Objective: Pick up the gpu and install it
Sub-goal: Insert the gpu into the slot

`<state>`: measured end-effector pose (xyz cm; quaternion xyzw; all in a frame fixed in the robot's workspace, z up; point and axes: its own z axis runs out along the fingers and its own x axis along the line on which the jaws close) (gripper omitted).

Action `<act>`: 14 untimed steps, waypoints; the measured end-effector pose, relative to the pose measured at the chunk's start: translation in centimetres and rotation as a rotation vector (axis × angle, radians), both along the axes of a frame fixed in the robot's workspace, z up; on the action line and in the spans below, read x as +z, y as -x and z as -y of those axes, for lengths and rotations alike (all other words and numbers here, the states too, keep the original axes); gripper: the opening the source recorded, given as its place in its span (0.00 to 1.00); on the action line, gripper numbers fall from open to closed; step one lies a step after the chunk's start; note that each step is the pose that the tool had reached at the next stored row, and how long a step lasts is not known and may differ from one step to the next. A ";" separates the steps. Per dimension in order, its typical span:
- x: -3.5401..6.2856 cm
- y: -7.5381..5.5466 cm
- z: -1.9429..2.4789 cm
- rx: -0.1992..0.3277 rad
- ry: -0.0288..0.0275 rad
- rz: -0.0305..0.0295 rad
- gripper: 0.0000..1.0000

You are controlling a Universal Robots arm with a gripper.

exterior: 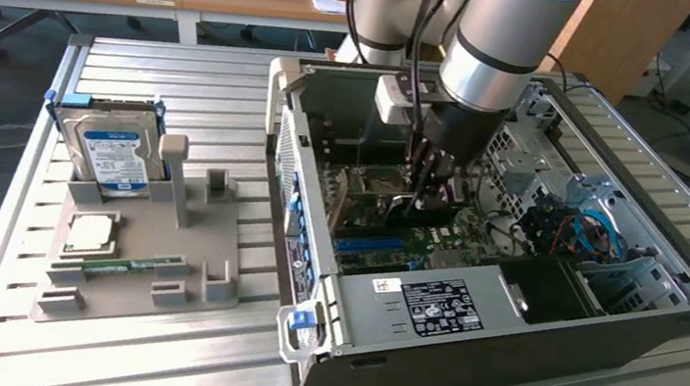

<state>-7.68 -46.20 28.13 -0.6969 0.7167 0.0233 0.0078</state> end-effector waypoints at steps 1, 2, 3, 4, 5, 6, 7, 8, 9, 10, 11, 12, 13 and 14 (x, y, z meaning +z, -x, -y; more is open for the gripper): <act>0.00 0.0 0.00 0.000 0.0000 0.0000 0.26; 0.00 0.0 0.00 0.000 0.0001 0.0000 0.26; 0.00 0.0 0.00 0.000 0.0001 0.0000 0.26; 0.00 0.0 0.00 0.000 0.0001 0.0000 0.26; -0.01 0.0 0.01 0.000 -0.0001 0.0001 0.26; -0.03 0.0 0.03 0.000 -0.0004 0.0002 0.26; -0.04 0.0 0.06 0.000 -0.0003 0.0002 0.26; -0.04 0.1 0.08 0.000 -0.0001 0.0001 0.26; -0.07 0.1 0.09 0.000 -0.0003 0.0001 0.26; -0.12 0.1 0.09 0.000 -0.0002 0.0001 0.26; -0.19 0.2 0.10 0.000 -0.0001 0.0001 0.26; -0.26 0.3 0.10 0.000 -0.0001 0.0001 0.26; -0.33 0.3 0.10 0.000 -0.0001 0.0000 0.26; -0.40 0.4 0.10 0.000 0.0000 0.0000 0.26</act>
